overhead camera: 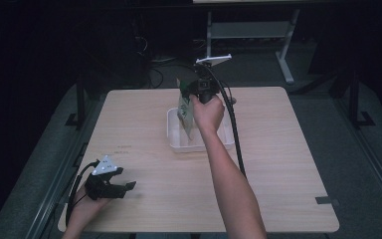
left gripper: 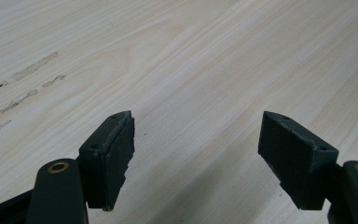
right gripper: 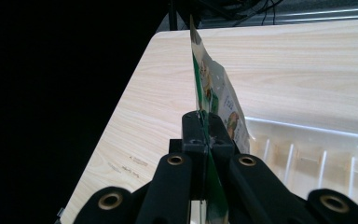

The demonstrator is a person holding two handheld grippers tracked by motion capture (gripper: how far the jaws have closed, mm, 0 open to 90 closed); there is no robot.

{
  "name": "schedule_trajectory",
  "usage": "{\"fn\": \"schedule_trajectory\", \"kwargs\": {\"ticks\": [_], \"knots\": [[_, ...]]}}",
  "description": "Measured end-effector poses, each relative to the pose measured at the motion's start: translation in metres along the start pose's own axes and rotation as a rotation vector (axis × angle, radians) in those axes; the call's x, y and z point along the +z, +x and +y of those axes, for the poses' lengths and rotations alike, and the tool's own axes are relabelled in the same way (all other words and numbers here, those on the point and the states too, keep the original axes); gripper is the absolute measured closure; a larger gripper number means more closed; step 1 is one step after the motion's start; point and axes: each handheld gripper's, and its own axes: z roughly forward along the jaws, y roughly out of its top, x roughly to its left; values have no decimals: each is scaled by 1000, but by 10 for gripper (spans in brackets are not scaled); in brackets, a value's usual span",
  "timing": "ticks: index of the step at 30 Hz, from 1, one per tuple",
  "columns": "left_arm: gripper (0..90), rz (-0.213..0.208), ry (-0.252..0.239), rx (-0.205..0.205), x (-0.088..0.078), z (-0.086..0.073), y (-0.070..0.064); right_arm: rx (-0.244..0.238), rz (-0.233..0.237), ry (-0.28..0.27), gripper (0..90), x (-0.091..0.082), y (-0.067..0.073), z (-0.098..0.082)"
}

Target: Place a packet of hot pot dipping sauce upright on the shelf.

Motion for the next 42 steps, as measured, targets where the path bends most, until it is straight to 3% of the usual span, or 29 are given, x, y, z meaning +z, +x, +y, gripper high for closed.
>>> {"fn": "schedule_trajectory", "kwargs": {"ticks": [29, 39, 42], "knots": [[264, -1, -2, -1, 0, 0, 0, 14, 24, 24, 891, 28, 9, 3], [264, -3, -3, 0, 1, 0, 0, 4, -8, 34, 892, 29, 4, 4], [264, -2, -3, -1, 0, 0, 0, 7, -57, 51, 891, 28, -2, 6]]}}
